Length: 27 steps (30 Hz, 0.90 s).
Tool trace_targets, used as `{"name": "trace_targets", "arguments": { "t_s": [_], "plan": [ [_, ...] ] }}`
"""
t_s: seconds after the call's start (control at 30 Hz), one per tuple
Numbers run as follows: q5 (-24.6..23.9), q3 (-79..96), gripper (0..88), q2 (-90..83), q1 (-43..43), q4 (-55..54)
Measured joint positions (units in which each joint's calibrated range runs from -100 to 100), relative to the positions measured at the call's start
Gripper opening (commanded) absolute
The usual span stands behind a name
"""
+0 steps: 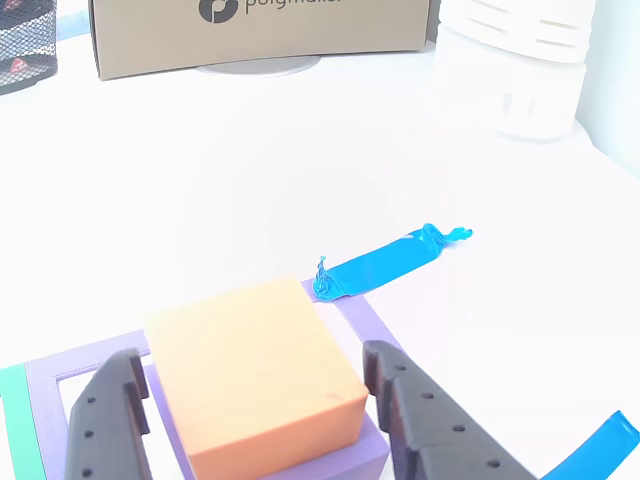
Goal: Tower of hanoi
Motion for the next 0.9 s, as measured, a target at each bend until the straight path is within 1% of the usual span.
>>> {"name": "trace_targets", "arguments": {
  "t_s": [0.2, 0.5, 0.9],
  "plan": [
    [0.0, 0.7, 19.3, 0.1, -0.6, 0.0],
    [-0.4, 0.7, 13.1, 0.1, -0.9, 0.0],
    [-0.2, 1.5, 10.9, -1.3, -2.9, 0.8]
  ]
}}
